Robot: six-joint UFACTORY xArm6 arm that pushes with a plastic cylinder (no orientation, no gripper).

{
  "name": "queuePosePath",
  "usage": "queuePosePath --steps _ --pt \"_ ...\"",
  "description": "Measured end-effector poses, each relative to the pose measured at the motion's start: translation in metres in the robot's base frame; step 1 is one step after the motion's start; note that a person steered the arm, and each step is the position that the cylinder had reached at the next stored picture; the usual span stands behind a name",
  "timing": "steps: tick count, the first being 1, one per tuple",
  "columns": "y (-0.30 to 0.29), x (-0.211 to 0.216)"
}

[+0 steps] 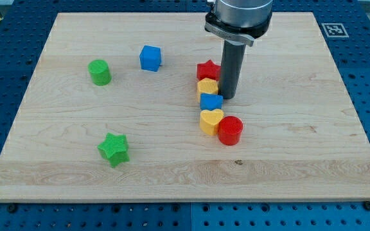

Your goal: Slightly move the blue triangle below the yellow hexagon

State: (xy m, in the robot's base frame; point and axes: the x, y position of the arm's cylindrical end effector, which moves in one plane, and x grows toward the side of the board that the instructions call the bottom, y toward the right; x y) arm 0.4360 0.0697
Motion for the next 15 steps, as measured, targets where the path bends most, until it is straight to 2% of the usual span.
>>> queuePosePath --steps 4,7,13,15 --pt "-0.004 0.002" --pt "0.025 0.02" --pt "0.002 0.023" --pt "0.002 0.036"
